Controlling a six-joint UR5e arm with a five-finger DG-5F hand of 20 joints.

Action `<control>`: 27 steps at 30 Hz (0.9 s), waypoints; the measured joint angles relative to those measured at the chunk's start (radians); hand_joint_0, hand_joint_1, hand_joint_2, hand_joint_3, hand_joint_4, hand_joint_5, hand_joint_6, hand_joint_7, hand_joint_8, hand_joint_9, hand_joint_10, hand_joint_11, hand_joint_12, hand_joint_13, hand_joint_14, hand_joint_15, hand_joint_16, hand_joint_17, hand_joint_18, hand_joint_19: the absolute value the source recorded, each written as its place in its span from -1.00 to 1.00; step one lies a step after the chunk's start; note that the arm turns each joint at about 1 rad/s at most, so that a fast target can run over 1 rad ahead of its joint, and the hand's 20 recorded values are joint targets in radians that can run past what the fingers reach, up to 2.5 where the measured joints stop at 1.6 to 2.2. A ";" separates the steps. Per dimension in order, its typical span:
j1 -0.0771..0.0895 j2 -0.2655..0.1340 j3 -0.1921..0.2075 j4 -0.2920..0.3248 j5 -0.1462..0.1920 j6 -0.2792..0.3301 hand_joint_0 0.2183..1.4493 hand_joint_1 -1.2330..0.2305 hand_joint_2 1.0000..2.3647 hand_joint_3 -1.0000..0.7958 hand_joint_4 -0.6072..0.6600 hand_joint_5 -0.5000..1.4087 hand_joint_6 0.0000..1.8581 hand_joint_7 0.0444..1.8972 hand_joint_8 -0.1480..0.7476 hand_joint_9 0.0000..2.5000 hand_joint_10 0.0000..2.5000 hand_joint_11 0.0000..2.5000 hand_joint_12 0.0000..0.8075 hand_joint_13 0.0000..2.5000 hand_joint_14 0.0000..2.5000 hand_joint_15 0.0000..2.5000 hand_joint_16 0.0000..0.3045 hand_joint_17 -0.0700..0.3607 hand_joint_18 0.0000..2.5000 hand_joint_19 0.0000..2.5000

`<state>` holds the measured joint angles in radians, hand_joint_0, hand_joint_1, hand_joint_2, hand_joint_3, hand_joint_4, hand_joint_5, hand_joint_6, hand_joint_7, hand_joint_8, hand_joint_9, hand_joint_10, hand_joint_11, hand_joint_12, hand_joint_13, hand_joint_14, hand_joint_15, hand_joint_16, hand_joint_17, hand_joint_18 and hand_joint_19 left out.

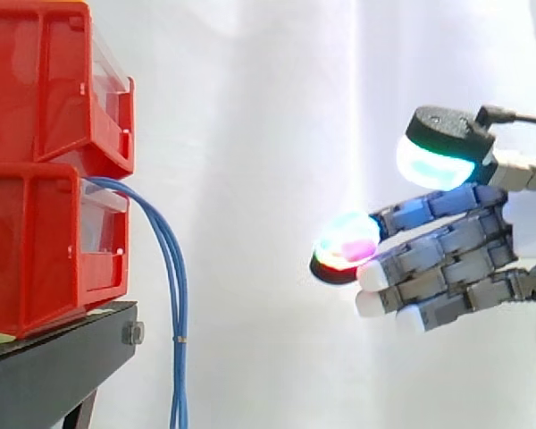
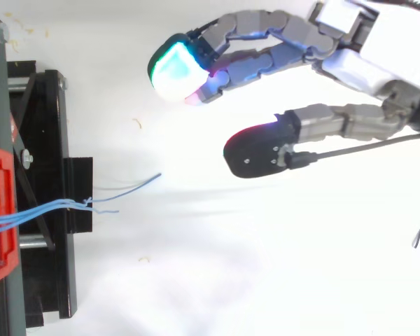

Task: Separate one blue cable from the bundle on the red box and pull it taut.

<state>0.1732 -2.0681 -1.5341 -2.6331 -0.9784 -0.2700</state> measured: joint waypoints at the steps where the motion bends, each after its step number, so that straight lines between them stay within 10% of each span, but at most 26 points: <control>1: 0.001 -0.011 0.000 0.017 0.002 0.006 -0.44 -0.17 -1.00 -0.44 0.34 -0.65 -0.46 -0.27 -0.04 -0.38 -1.00 -0.80 -0.23 -0.52 -0.99 -0.80 -0.75 -0.27 -0.56 -0.74; 27: 0.011 -0.034 0.000 0.055 0.065 -0.034 -0.44 -0.17 -1.00 -0.44 0.36 -0.65 -0.46 -0.27 -0.03 -0.36 -1.00 -0.80 -0.23 -0.51 -0.99 -0.81 -0.75 -0.27 -0.56 -0.74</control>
<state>0.1843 -2.1019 -1.5340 -2.5777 -0.9134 -0.3042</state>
